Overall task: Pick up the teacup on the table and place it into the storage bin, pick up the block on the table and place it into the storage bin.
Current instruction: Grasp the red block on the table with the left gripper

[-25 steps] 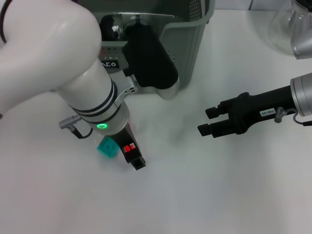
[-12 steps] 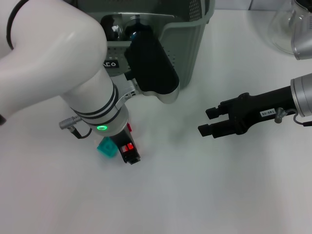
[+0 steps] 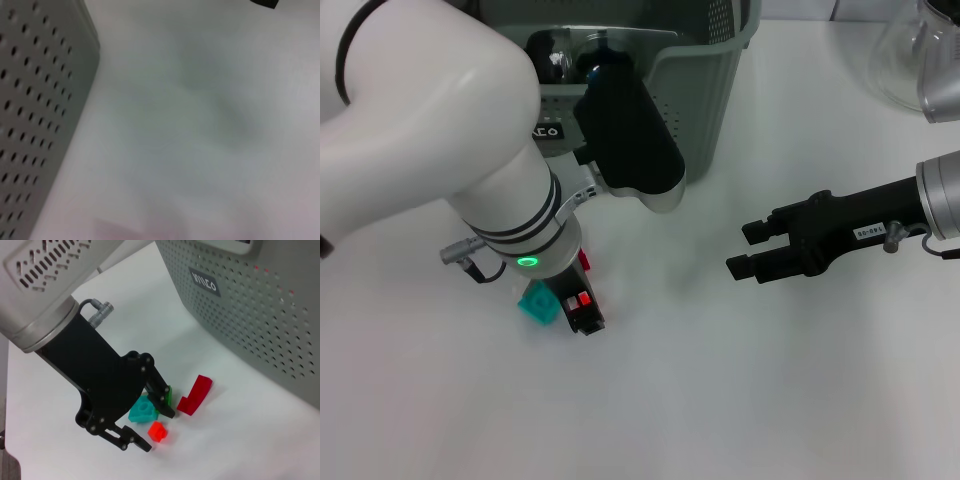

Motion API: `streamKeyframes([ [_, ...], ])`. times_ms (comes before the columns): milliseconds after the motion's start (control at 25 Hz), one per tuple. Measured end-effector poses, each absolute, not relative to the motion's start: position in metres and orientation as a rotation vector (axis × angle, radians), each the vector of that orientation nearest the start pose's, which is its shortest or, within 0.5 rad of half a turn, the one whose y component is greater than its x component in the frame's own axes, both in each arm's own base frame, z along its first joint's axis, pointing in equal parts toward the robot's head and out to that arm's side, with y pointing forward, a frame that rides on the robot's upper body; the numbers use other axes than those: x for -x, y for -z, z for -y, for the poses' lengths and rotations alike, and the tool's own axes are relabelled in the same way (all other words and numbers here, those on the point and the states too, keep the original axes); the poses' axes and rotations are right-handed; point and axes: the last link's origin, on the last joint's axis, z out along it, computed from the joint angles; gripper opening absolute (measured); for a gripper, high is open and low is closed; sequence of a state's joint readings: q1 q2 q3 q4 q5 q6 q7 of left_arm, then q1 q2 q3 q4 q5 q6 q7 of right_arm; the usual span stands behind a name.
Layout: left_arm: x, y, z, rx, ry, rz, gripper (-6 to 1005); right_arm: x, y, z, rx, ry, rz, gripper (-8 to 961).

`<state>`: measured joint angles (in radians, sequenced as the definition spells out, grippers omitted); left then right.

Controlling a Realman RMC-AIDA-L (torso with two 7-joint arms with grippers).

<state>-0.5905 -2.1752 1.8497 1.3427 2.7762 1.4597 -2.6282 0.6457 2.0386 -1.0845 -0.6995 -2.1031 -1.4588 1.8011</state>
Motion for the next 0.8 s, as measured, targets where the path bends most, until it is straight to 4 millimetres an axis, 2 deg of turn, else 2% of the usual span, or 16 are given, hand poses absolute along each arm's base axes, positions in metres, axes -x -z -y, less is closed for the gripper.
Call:
streamKeyframes([
  [800,0.1543,0.0957,-0.3040,2.700,-0.869,0.429,479,-0.2331,0.0313,-0.3484,2.966,-0.198,-0.852,674],
])
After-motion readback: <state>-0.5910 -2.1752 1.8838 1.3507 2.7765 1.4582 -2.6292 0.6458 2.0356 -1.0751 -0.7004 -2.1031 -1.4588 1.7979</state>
